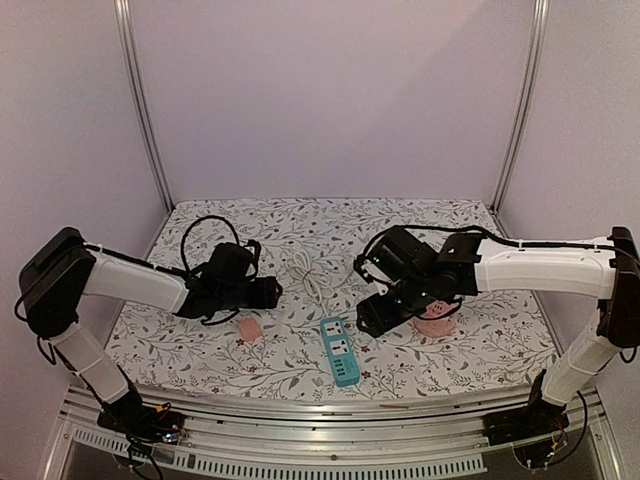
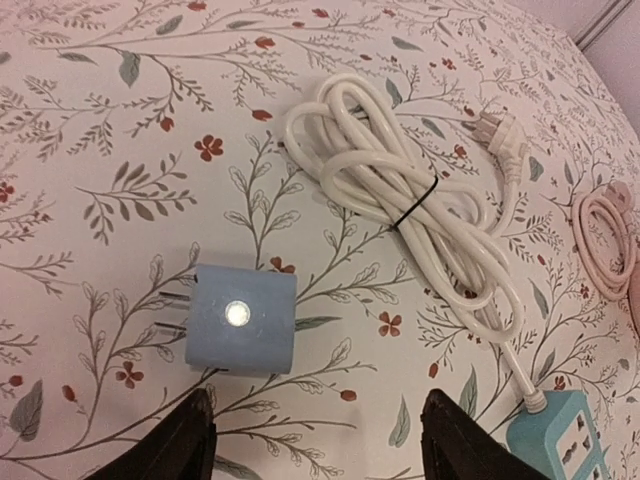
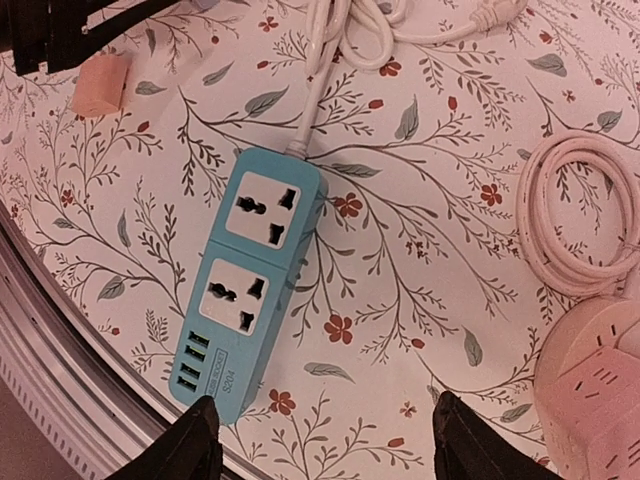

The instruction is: Insert the plug

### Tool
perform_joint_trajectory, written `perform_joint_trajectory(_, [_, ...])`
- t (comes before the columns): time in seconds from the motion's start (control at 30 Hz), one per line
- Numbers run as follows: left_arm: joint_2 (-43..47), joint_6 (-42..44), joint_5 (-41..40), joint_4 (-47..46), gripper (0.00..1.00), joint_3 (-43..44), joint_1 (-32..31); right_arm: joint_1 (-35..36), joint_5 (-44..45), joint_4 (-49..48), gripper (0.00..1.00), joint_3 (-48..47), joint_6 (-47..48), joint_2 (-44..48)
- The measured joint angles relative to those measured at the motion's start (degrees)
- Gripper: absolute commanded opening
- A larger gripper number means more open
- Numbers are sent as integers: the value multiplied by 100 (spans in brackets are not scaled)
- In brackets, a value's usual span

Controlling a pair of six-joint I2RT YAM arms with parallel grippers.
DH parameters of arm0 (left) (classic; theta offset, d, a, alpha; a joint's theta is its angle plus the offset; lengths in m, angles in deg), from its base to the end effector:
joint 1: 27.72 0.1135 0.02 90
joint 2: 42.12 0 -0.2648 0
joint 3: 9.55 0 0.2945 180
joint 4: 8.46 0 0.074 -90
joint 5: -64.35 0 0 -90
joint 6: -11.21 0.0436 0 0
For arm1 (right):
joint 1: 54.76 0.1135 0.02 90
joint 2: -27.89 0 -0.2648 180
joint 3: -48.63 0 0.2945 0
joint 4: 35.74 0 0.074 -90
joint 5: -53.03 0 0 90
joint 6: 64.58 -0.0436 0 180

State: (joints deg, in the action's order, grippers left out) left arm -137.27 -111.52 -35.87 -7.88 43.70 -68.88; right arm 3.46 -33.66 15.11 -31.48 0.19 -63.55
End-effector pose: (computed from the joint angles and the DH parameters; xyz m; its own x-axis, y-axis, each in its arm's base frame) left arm 0.2680 -0.2240 0.1016 -0.7247 -0.0733 -0.6852 0.1871 0.9361 -0.2980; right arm 0.1971 0.3134 0.2164 -0.7770 -0.4462 -0.4439 -0.5563 0.8168 0.1527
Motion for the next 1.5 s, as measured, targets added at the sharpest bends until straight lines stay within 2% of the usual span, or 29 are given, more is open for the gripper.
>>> perform_joint_trajectory(0.1, [398,133,-216,35,65,-70,138,26,339,-358,73,184,184,33])
perform_joint_trajectory(0.23, [483,278,-273,26,61,-96,551,68,568,-1029,74,476,702,22])
perform_joint_trajectory(0.47, [-219,560,98,-7,57,131,984,96,249,-1657,74,-492,1759,-796])
perform_joint_trajectory(0.63, [-625,667,481,-57,48,372,1141,98,160,-1770,74,-691,2138,-1141])
perform_joint_trajectory(0.97, [-848,501,1167,-549,34,365,1143,98,-90,-1784,74,-695,2579,-1211])
perform_joint_trajectory(1.27, [-1060,345,1554,-1032,32,352,933,98,-341,-1912,73,-883,2983,-1611])
perform_joint_trajectory(1.5, [-1064,310,1711,-1036,32,352,520,98,-238,-2006,71,-1609,2907,-2321])
